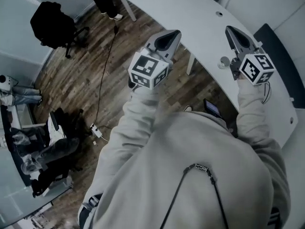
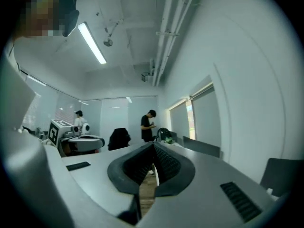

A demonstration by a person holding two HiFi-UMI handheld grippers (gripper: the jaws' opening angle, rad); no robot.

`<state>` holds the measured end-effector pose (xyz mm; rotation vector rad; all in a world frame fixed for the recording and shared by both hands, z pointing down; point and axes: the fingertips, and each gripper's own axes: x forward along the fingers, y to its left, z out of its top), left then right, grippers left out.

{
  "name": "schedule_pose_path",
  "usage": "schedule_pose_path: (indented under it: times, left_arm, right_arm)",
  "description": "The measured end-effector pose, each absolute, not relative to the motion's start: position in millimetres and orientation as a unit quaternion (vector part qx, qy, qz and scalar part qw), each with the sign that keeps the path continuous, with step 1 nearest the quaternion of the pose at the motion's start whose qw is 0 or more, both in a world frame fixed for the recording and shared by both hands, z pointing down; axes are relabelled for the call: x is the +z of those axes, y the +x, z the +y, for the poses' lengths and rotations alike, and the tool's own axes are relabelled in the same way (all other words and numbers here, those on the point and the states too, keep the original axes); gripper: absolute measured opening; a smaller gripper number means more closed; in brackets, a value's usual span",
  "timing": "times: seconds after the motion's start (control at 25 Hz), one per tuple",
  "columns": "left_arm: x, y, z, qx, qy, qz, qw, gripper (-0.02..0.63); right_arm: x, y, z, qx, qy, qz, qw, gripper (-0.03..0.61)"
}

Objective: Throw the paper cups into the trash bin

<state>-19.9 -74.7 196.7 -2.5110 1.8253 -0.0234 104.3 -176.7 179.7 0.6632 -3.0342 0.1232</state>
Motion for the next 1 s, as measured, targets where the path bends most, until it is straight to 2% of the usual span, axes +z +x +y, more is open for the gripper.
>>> schedule_pose_path:
  times: [0.2,0.36,1.0]
  left_arm:
    - [203.3,45.6,-148.7,-0.003,-0.845,0.534,0.018,-0.003]
    - [207.0,89.5,-183.7,-0.009,-0.871,0.491,0.015,-0.003]
    - [206.6,124.1,-267.8,-0.010,-0.915,0.403,0.016,-0.003]
  right_arm:
    - [186.0,199.4,-234.7,0.050,0.295,-0.954,0.004,0.018]
    - [199.4,246.0,-250.0,0.066,0.332,-0.941,0.008,0.018]
    - [219.8,247.7,-279.4,0.082,0.372,-0.924,0.023,0.018]
